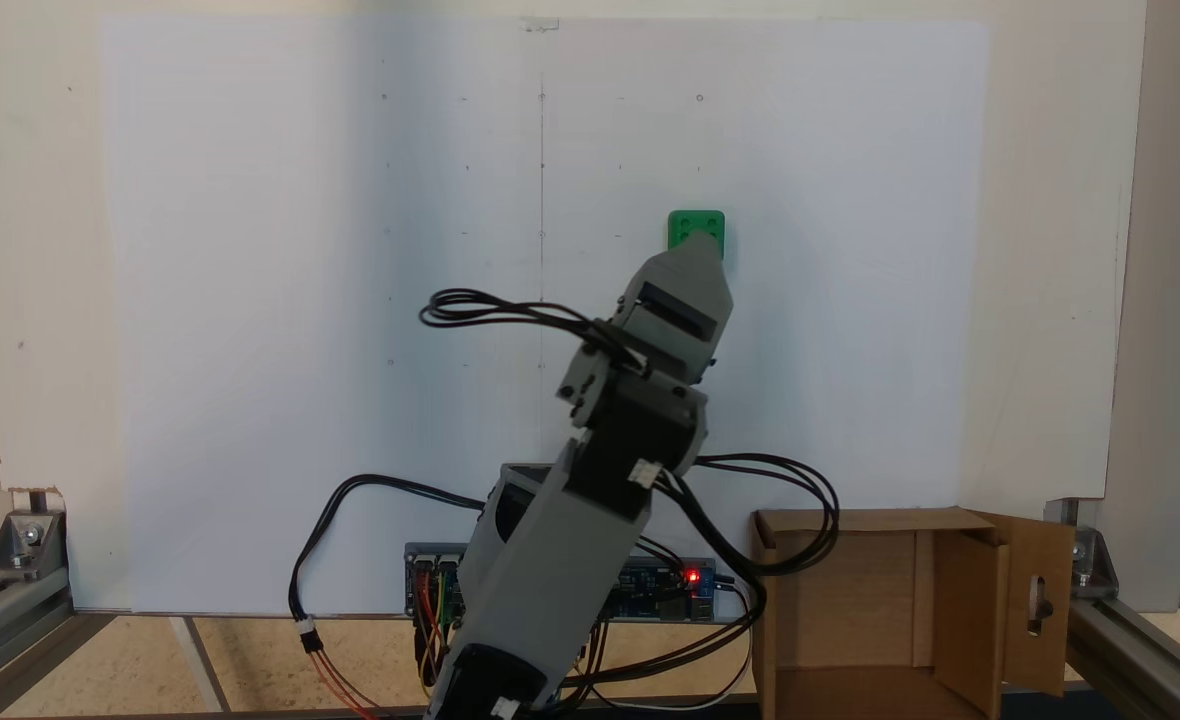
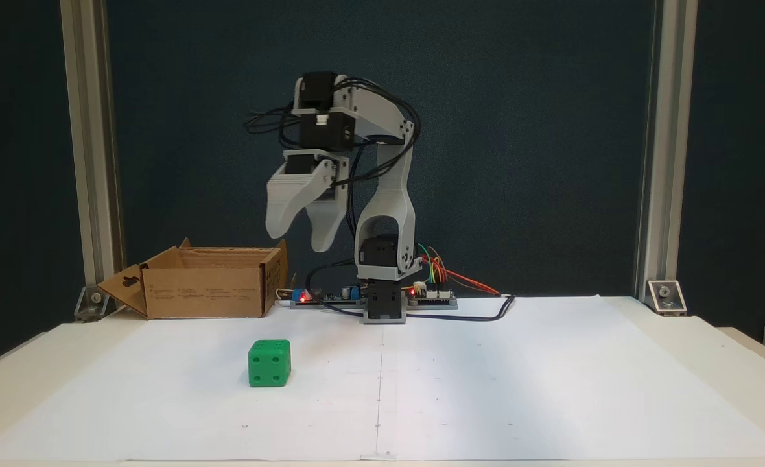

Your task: Grasp a green dice and put it in the bin.

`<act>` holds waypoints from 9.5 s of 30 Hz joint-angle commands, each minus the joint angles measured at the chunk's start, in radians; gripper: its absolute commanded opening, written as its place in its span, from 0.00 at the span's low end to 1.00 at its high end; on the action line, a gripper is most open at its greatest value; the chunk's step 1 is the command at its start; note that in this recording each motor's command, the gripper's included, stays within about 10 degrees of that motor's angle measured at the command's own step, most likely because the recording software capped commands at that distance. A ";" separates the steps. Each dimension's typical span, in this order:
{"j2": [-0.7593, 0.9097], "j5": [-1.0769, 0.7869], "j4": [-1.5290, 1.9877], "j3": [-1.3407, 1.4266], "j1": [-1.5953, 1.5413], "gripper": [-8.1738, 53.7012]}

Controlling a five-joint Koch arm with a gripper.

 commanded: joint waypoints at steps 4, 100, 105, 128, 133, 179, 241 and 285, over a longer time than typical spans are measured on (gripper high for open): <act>-0.051 -0.283 0.006 -0.072 0.011 0.84; -0.451 -0.661 -0.353 0.089 0.103 0.81; -0.451 -0.653 -0.360 0.089 0.103 0.81; -0.502 -0.635 -0.433 0.124 0.100 0.81; -0.502 -0.626 -0.459 0.144 0.097 0.81; -0.502 -0.586 -0.523 0.161 0.092 0.67; -0.238 -0.308 0.025 -0.445 1.163 0.32; -0.072 0.003 -0.331 -0.426 0.326 0.86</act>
